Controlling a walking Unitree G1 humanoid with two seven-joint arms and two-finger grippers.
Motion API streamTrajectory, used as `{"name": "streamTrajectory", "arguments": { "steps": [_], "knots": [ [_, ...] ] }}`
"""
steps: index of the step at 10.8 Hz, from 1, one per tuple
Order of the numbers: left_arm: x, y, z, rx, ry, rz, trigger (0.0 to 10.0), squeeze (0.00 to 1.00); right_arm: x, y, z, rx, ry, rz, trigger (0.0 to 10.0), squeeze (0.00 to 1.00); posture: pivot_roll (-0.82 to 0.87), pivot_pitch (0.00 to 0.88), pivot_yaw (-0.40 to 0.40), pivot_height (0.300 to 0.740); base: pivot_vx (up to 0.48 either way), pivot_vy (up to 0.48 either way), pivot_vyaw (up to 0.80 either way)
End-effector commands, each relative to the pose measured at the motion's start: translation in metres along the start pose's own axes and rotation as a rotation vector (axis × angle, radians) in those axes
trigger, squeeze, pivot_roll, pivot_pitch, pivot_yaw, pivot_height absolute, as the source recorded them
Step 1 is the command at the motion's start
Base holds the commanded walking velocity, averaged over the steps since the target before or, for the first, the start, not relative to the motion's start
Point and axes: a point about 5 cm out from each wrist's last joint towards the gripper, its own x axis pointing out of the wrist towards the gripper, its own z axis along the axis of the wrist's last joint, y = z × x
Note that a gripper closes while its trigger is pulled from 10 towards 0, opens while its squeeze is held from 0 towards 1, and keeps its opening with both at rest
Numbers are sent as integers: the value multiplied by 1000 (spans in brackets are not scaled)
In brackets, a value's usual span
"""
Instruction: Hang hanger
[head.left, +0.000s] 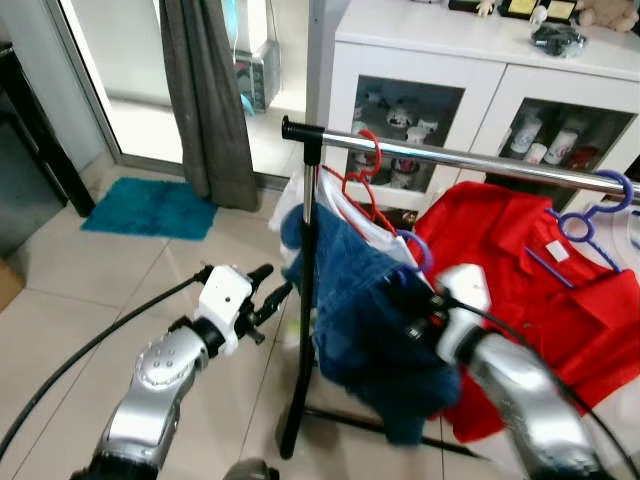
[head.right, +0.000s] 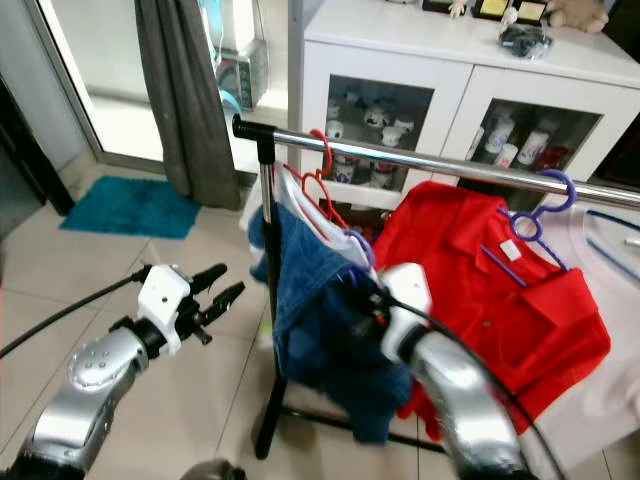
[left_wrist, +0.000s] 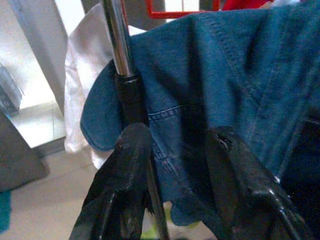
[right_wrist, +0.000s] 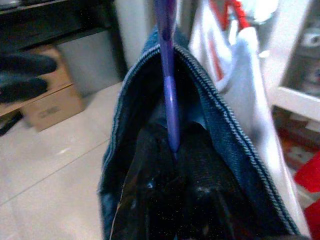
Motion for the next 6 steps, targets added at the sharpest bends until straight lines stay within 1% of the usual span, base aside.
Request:
{"name": "streamTrajectory", "arguments": {
  "steps": [1, 2, 3, 4, 5, 6],
  "knots": [
    [-1, 1, 2, -18, -4, 19, 10000, 0, -5, -4, 10, -5, -33, 9, 10000, 0, 93, 16, -11, 740, 0, 0, 0],
    [-3, 1, -4, -22, 26, 68, 10000, 0, -17, -4, 7, -3, 5, 7, 10000, 0, 85, 18, -10, 740, 0, 0, 0],
    [-3, 1, -9, -9, 52, 105, 10000, 0, -22, -7, 0, 46, 46, -59, 10000, 0, 76, 19, -12, 740, 0, 0, 0],
    [-3, 0, -11, -14, 63, 126, 10000, 0, -22, -7, -8, 87, 72, -97, 10000, 0, 76, 19, -12, 740, 0, 0, 0],
    [-2, -2, -12, -15, 69, 131, 10000, 0, -24, -2, -21, 150, 105, -110, 10000, 0, 79, 21, -17, 740, 0, 0, 0],
    [-2, -2, -12, -13, 71, 133, 10000, 0, -25, -1, -25, 155, 126, -115, 10000, 0, 79, 22, -17, 740, 0, 0, 0]
  ]
}}
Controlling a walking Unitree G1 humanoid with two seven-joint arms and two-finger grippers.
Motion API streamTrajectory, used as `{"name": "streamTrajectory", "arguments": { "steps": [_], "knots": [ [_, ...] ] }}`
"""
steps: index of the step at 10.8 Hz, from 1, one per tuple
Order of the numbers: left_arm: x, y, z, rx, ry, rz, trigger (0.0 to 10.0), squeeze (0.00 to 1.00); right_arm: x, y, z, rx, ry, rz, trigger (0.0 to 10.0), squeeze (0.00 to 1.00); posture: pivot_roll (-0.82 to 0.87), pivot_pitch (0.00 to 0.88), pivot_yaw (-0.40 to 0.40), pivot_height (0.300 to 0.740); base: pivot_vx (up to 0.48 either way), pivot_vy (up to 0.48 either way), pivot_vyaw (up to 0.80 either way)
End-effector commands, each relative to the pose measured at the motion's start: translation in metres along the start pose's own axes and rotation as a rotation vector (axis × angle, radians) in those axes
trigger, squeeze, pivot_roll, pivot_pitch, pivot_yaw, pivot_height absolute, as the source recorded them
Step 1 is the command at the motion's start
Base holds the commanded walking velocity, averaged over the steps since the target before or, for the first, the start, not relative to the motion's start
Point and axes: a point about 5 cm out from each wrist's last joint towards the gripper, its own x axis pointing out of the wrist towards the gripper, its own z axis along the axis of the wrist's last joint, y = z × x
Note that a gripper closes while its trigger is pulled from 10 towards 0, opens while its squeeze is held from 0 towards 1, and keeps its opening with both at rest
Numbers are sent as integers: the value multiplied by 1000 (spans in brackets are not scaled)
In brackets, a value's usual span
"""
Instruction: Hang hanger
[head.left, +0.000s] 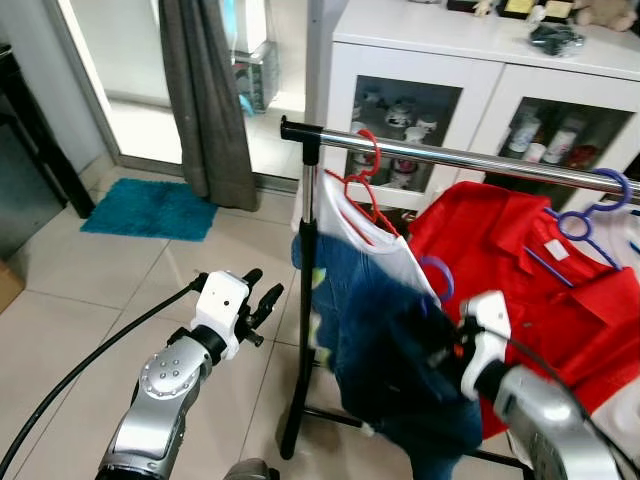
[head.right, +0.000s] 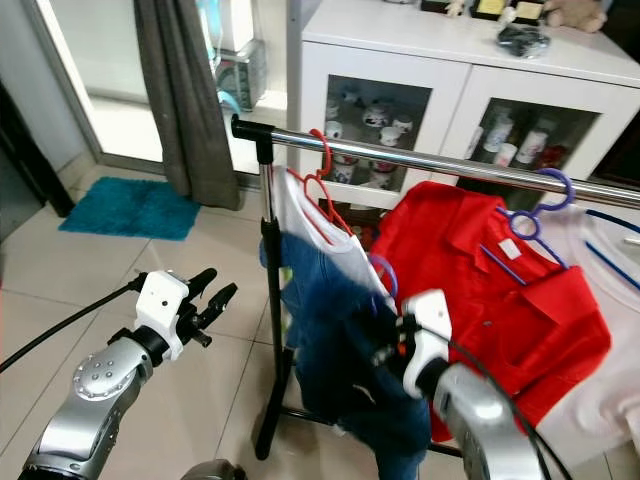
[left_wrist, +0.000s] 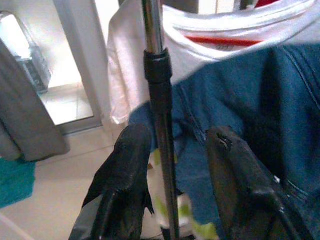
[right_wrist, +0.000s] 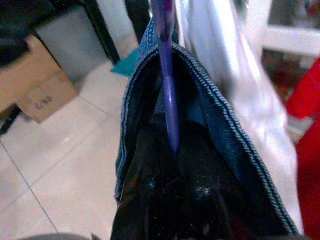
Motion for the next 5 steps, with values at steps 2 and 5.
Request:
{"name": "streamTrajectory", "arguments": {
  "steps": [2, 5],
  "knots": [
    [0, -1, -2, 15, 19, 2, 10000, 0, 7, -3, 13, 14, -52, -50, 10000, 0, 80, 21, -16, 740, 0, 0, 0],
    [1, -3, -1, 25, 12, -15, 10000, 0, 20, 1, 41, 44, -181, -78, 10000, 0, 86, 9, -14, 740, 0, 0, 0]
  ]
}}
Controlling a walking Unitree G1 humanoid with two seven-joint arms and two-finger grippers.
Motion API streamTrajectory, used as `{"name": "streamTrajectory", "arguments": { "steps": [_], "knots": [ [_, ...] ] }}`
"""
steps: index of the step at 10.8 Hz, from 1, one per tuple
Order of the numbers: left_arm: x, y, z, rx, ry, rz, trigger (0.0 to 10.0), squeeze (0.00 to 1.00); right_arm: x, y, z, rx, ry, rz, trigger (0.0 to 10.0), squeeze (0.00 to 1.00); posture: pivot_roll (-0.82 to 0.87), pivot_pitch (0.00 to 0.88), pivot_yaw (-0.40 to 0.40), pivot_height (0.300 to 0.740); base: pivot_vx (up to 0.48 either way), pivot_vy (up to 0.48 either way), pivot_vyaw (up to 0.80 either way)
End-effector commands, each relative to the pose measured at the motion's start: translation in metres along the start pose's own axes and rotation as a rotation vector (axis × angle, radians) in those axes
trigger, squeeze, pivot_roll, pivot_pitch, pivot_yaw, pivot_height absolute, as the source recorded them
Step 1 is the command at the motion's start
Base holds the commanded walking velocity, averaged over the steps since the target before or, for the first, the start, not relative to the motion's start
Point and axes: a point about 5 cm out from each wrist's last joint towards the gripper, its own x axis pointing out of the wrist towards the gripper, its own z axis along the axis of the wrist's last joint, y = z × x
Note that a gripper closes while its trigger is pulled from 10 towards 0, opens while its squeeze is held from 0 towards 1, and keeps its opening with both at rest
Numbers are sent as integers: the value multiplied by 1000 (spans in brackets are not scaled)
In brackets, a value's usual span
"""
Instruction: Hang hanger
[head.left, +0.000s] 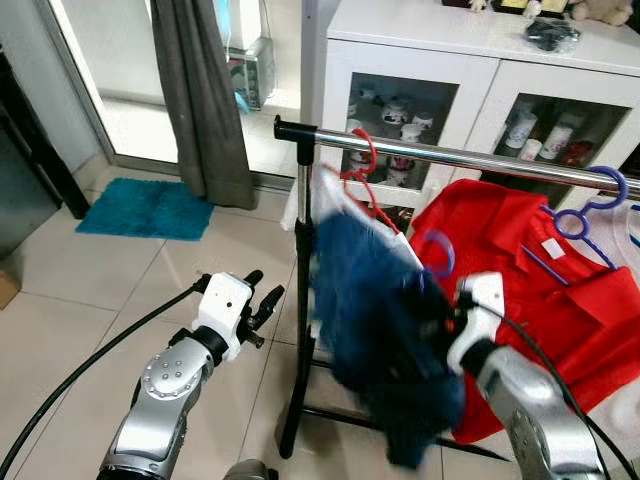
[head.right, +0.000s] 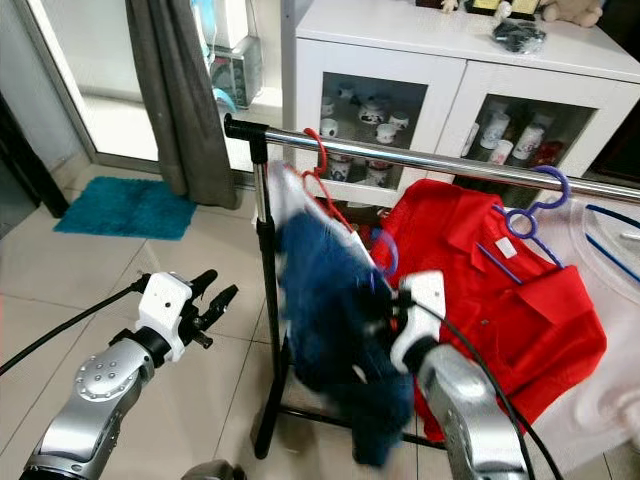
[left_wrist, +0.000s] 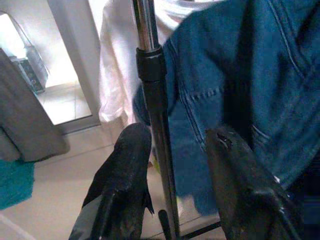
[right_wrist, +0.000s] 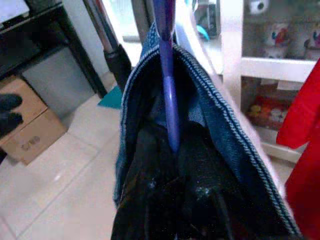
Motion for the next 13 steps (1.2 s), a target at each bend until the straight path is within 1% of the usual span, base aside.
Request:
{"name": "streamTrajectory", "arguments": {
  "steps": [1, 3, 4, 5, 6, 7, 9, 10, 11, 12, 13],
  "knots": [
    [1, -1, 0, 11, 1, -11, 10000, 0, 1, -1, 16, -8, -77, -40, 10000, 0, 92, 1, -21, 740, 0, 0, 0],
    [0, -2, 1, 14, -5, -19, 10000, 0, 0, -3, 19, 97, -121, -150, 10000, 0, 95, 0, -24, 740, 0, 0, 0],
    [-1, -3, 1, 12, -11, -27, 10000, 0, -9, -3, 17, 157, -132, -197, 10000, 0, 95, 0, -26, 740, 0, 0, 0],
    [-1, -3, 1, 13, -12, -29, 10000, 0, -18, -3, 13, 189, -133, -233, 10000, 0, 94, 0, -25, 740, 0, 0, 0],
    [-1, -3, 2, 12, -13, -30, 10000, 0, -27, -7, 8, 218, -130, -289, 10000, 0, 88, 0, -18, 740, 0, 0, 0],
    [0, -3, 2, 11, -14, -40, 10000, 0, -42, -16, -1, 228, -115, -378, 10000, 0, 83, 0, -11, 740, 0, 0, 0],
    [1, -4, 3, 11, -15, -59, 10000, 0, -56, -20, -2, 232, -102, -424, 10000, 0, 75, 6, 1, 740, 0, 0, 0],
    [1, -4, 3, 11, -15, -62, 10000, 0, -61, -20, -2, 199, -90, -422, 10000, 0, 70, 12, 11, 740, 0, 0, 0],
    [1, -4, 3, 11, -15, -63, 10000, 0, -60, -12, -1, 107, -65, -338, 10000, 0, 67, 12, 14, 740, 0, 0, 0],
    [2, -3, 3, 13, -16, -66, 10000, 0, -54, 5, 5, 40, -50, -178, 10000, 0, 67, 12, 14, 740, 0, 0, 0],
    [2, -3, 4, 16, -18, -66, 10000, 0, -50, 11, 12, 14, -48, -116, 10000, 0, 72, 11, 12, 740, 0, 0, 0]
  ]
}}
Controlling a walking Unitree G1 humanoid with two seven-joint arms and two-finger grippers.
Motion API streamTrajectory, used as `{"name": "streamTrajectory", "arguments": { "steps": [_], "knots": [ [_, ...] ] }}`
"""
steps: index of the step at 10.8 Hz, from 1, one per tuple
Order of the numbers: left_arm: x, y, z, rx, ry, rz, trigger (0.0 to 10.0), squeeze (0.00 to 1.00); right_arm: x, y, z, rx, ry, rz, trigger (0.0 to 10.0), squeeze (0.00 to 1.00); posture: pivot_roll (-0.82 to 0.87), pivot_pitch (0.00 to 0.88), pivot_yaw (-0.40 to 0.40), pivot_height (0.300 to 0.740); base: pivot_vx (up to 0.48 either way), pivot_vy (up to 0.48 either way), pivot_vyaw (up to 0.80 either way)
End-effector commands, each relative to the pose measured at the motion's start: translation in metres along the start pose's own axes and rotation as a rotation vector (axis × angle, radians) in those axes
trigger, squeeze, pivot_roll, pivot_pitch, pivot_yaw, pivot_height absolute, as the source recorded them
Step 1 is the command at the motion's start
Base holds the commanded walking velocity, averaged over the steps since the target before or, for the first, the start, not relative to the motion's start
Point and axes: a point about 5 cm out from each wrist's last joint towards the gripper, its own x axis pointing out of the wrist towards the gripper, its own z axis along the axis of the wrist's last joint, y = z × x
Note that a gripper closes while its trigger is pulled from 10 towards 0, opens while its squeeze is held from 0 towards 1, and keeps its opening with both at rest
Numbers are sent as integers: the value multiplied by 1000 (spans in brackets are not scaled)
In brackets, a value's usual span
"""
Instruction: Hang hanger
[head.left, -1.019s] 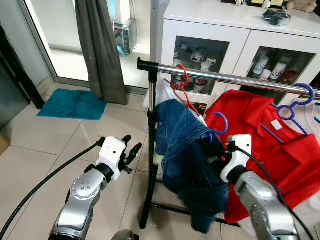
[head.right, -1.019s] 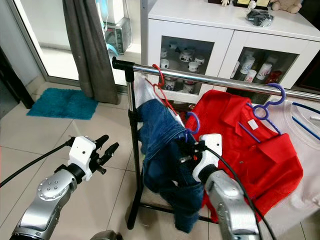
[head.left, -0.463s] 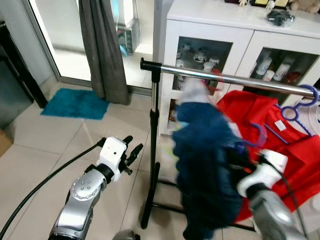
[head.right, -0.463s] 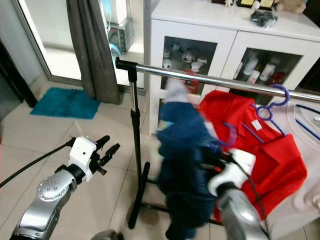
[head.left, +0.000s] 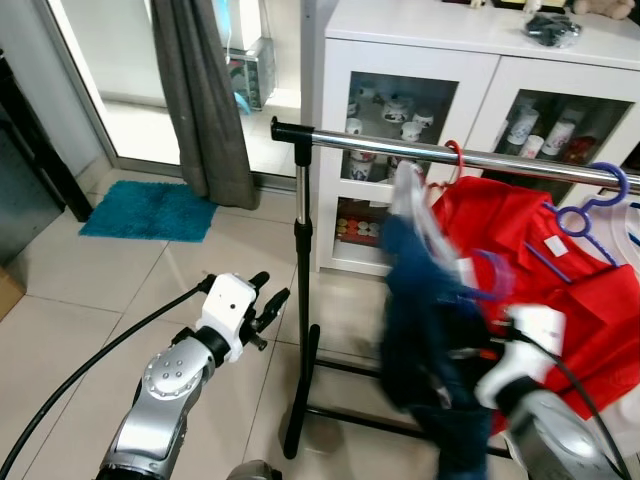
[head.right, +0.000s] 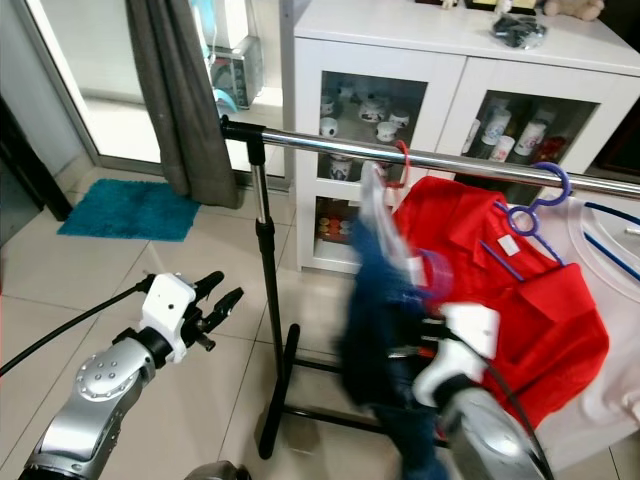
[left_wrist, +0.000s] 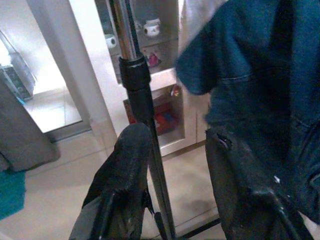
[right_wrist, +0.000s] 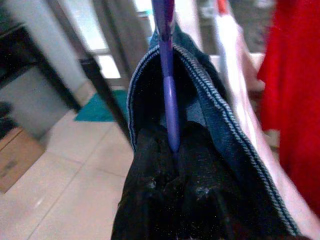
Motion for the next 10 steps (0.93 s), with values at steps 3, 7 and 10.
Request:
{"name": "streamTrajectory", "arguments": {
  "steps": [3, 7, 10],
  "knots": [
    [-2, 3, 2, 8, -7, -1, 10000, 0, 4, 26, 36, -173, -9, 257, 10000, 0, 82, 9, 2, 740, 0, 0, 0],
    [-1, 7, 5, 26, -15, -3, 10000, 0, 31, 32, 66, -217, -37, 187, 10000, 0, 76, 10, 3, 740, 0, 0, 0],
    [2, 2, 21, 36, -100, -77, 10000, 0, 68, 40, 83, -159, -51, 33, 10000, 0, 78, 14, 1, 740, 0, 0, 0]
  ]
}}
